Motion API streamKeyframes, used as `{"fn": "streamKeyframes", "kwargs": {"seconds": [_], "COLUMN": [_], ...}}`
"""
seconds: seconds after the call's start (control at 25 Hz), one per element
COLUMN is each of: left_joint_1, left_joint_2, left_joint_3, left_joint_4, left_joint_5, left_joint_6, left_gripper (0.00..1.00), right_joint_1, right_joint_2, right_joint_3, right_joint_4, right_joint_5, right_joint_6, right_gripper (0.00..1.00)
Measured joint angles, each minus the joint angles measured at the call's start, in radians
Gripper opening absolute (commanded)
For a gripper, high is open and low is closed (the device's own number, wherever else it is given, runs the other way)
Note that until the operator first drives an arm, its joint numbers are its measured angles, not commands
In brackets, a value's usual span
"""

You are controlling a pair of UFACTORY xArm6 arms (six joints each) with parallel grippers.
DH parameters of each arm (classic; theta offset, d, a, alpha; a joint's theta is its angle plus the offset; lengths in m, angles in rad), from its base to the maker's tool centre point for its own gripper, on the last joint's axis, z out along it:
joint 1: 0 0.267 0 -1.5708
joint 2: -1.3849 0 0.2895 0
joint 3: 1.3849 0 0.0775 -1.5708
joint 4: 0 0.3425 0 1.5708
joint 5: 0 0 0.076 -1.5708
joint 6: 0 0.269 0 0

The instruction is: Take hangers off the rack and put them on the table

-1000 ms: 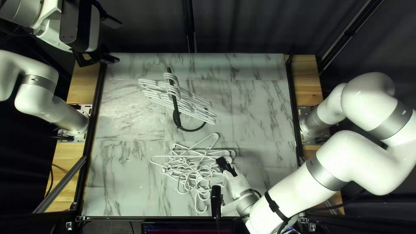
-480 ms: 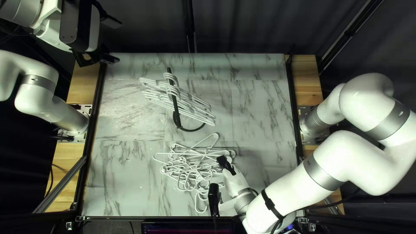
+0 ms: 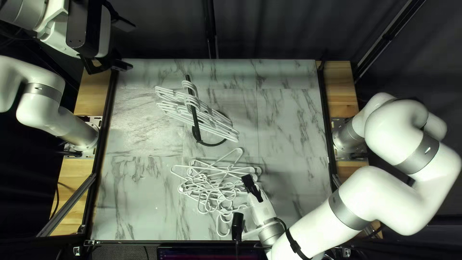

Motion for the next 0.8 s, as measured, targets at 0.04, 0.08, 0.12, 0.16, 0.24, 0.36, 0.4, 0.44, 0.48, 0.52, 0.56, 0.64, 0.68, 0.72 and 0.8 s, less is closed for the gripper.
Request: {"fn": "streamKeyframes", "kwargs": {"seconds": [0.04,0.08,0.12,0.16,0.24,0.36,0.4,0.44,0.48,0.52,0.56,0.64,0.68,0.72,0.8], "left_joint_1": [0.000,0.000,0.000,0.000,0.000,0.000,0.000,0.000,0.000,0.000,0.000,0.000,0.000,0.000,0.000], "left_joint_2": [0.000,0.000,0.000,0.000,0.000,0.000,0.000,0.000,0.000,0.000,0.000,0.000,0.000,0.000,0.000], "left_joint_3": [0.000,0.000,0.000,0.000,0.000,0.000,0.000,0.000,0.000,0.000,0.000,0.000,0.000,0.000,0.000], "left_joint_4": [0.000,0.000,0.000,0.000,0.000,0.000,0.000,0.000,0.000,0.000,0.000,0.000,0.000,0.000,0.000], "left_joint_5": [0.000,0.000,0.000,0.000,0.000,0.000,0.000,0.000,0.000,0.000,0.000,0.000,0.000,0.000,0.000], "left_joint_6": [0.000,0.000,0.000,0.000,0.000,0.000,0.000,0.000,0.000,0.000,0.000,0.000,0.000,0.000,0.000], "left_gripper": [1.00,1.00,1.00,1.00,1.00,1.00,1.00,1.00,1.00,1.00,1.00,1.00,1.00,1.00,1.00], "right_joint_1": [0.002,0.003,0.003,0.003,0.002,0.001,0.000,-0.001,-0.001,-0.002,-0.002,-0.003,-0.003,-0.003,-0.003], "right_joint_2": [0.004,0.009,0.012,0.016,0.020,0.030,0.034,0.038,0.042,0.045,0.046,0.045,0.043,0.041,0.039], "right_joint_3": [0.002,0.004,0.006,0.008,0.011,0.012,0.010,0.007,0.004,0.002,0.001,0.003,0.005,0.008,0.012], "right_joint_4": [0.000,0.000,0.001,0.004,0.010,0.026,0.032,0.037,0.042,0.047,0.050,0.053,0.055,0.057,0.060], "right_joint_5": [-0.004,-0.007,-0.011,-0.014,-0.020,-0.027,-0.029,-0.031,-0.034,-0.037,-0.040,-0.046,-0.051,-0.054,-0.059], "right_joint_6": [0.005,0.008,0.011,0.012,0.012,0.005,0.002,-0.002,-0.006,-0.010,-0.013,-0.018,-0.020,-0.021,-0.022], "right_gripper": [0.00,0.00,0.00,0.00,0.00,0.00,0.00,0.00,0.00,0.00,0.00,0.00,0.00,0.00,0.08]}}
